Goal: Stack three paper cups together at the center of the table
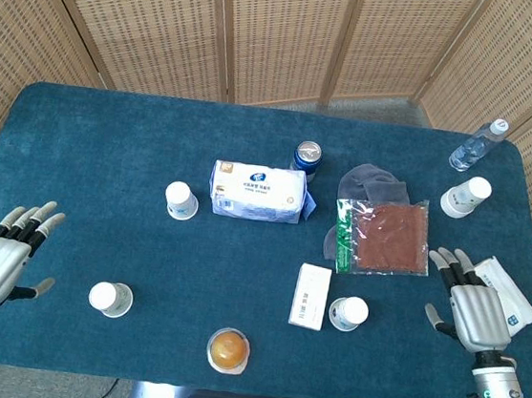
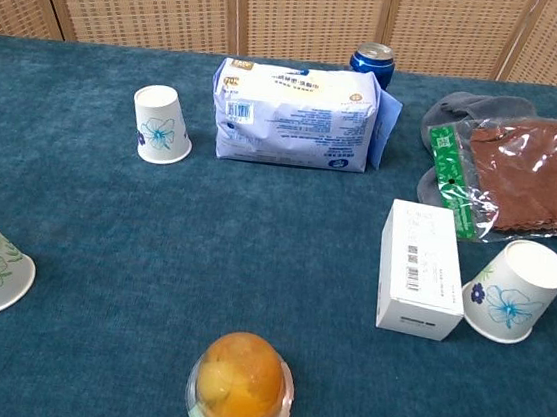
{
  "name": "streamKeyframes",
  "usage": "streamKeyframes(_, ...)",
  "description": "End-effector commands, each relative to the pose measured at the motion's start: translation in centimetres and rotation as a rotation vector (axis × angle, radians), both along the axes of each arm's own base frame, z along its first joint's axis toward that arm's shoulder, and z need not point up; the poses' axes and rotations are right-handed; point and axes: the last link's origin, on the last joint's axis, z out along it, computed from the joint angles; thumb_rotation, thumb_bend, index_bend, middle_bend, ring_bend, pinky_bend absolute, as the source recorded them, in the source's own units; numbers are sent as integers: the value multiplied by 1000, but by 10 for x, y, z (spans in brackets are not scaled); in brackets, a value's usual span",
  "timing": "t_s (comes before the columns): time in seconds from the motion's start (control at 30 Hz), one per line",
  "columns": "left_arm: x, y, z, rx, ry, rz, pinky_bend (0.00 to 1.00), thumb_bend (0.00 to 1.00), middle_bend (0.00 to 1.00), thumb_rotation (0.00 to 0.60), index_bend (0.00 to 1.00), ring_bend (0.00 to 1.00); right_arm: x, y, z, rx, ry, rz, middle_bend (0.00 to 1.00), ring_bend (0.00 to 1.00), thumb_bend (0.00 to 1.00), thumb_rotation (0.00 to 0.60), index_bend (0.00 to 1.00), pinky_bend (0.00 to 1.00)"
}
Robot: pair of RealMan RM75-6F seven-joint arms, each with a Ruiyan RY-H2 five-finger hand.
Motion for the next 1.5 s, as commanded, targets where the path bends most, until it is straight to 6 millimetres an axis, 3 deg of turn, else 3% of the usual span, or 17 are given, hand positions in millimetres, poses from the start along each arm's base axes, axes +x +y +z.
streamKeyframes(0.03, -1, -1, 0, -2, -1, 2, 18, 280, 0, 600, 0, 0, 1, -1, 0, -2, -4, 2, 123, 45, 374, 600, 94, 389)
streamKeyframes(0.63, 7, -3, 7, 6, -24, -26, 19, 282, 0, 600, 0, 0, 2, 12, -2, 38, -35, 0, 123, 45, 373, 600, 86, 389)
streamKeyframes(1.03, 19, 7, 16, -9, -46, -55, 20, 281, 0, 600, 0, 0, 10, 22, -36, 223, -23, 12, 100, 12, 387, 600, 0, 389)
streamKeyframes(1.5, 20, 7, 19, -14, -46, -58, 22, 280, 0, 600, 0, 0, 22, 8, -69, 325, 1, 45, 100, 10, 389, 600, 6, 389)
